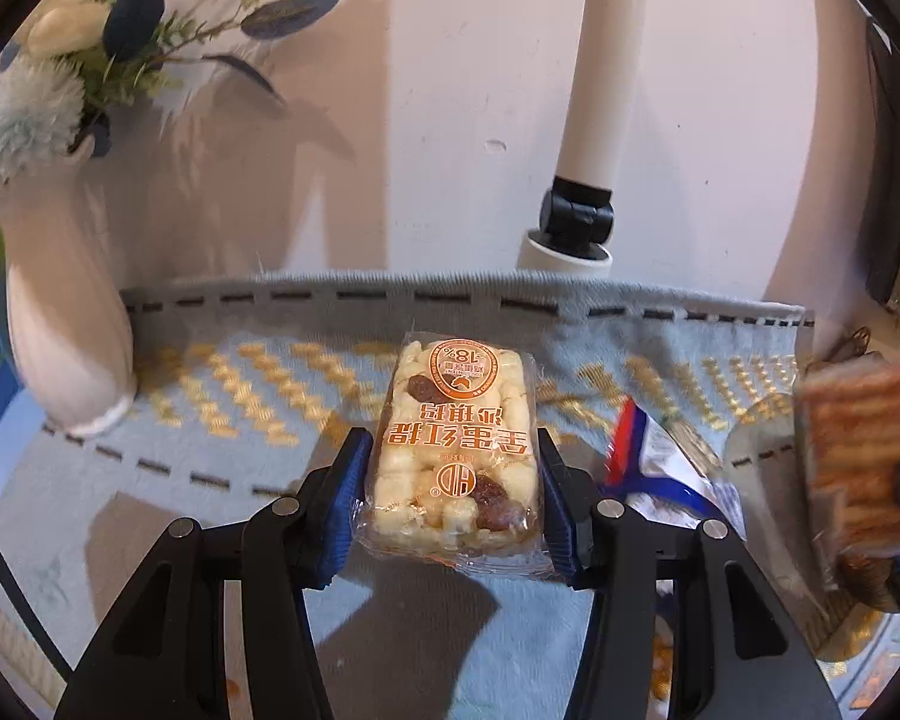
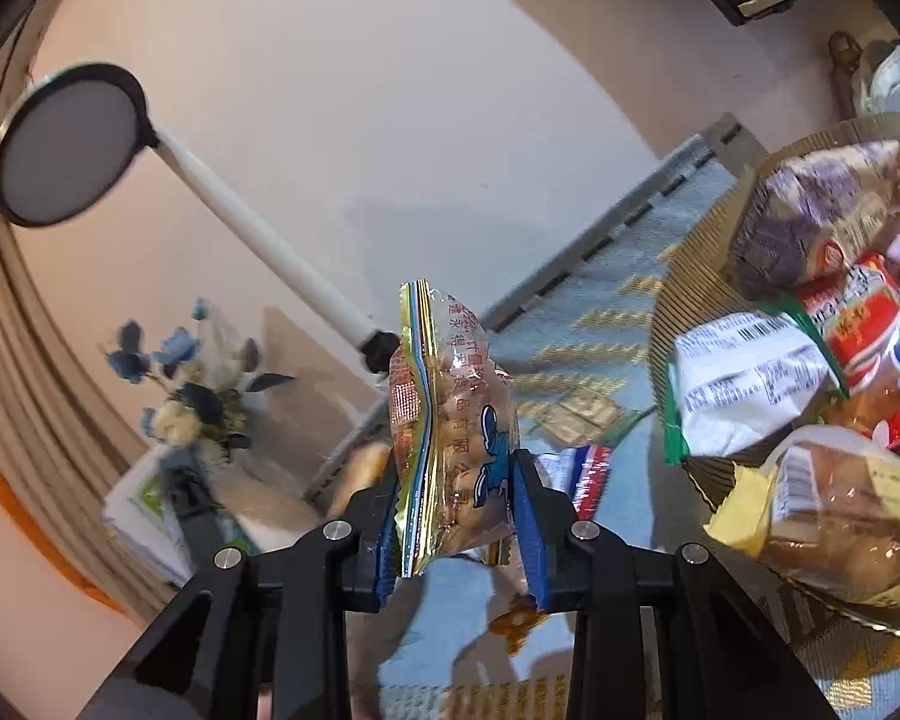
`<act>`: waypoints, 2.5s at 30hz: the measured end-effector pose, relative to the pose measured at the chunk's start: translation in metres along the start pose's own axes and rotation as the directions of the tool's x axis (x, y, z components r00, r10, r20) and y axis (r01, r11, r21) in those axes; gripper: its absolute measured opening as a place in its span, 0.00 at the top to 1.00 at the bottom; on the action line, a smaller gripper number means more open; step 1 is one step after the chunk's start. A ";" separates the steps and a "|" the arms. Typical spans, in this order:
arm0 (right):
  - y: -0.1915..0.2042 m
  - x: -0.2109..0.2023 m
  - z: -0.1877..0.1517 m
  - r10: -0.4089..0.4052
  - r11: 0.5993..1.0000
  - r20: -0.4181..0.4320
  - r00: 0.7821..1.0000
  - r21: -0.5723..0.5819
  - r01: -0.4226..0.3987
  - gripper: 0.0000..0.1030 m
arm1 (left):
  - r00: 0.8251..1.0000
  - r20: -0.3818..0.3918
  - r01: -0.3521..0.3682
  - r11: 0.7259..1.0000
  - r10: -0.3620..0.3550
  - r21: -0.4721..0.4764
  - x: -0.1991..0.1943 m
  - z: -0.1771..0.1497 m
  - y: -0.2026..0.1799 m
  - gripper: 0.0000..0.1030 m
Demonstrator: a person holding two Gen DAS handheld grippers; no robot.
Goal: Organize snacks
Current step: 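Carry the cake bar and zip bag into the amber glass bowl and open both grippers, then move both tools back over the remaining snacks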
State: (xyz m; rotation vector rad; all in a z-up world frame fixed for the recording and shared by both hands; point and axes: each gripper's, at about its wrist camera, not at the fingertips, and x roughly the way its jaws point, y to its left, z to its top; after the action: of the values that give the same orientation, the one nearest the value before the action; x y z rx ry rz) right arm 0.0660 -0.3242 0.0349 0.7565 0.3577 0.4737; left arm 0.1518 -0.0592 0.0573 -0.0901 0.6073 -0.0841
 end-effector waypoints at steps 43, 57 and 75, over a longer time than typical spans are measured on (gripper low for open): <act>-0.061 -0.111 0.153 -0.297 0.955 -0.072 0.952 -0.032 0.296 0.00 | 0.983 -0.133 0.143 0.984 -0.129 0.105 -0.049 0.052 -0.172 0.01; 0.012 0.040 0.136 -0.299 0.935 -0.339 0.892 -0.292 0.202 0.00 | 0.979 -0.198 0.043 0.998 -0.052 -0.053 -0.015 0.039 -0.066 0.01; -0.019 0.224 0.066 -0.641 0.756 -0.615 0.459 -0.610 0.239 0.22 | 0.949 -0.303 0.126 0.984 -0.083 0.124 0.040 -0.019 -0.091 0.01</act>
State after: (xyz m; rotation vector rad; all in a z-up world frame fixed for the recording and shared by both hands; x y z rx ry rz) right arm 0.2893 -0.2547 0.0347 -0.1025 1.2530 0.3267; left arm 0.1688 -0.1551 0.0289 0.0301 0.8953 -0.2469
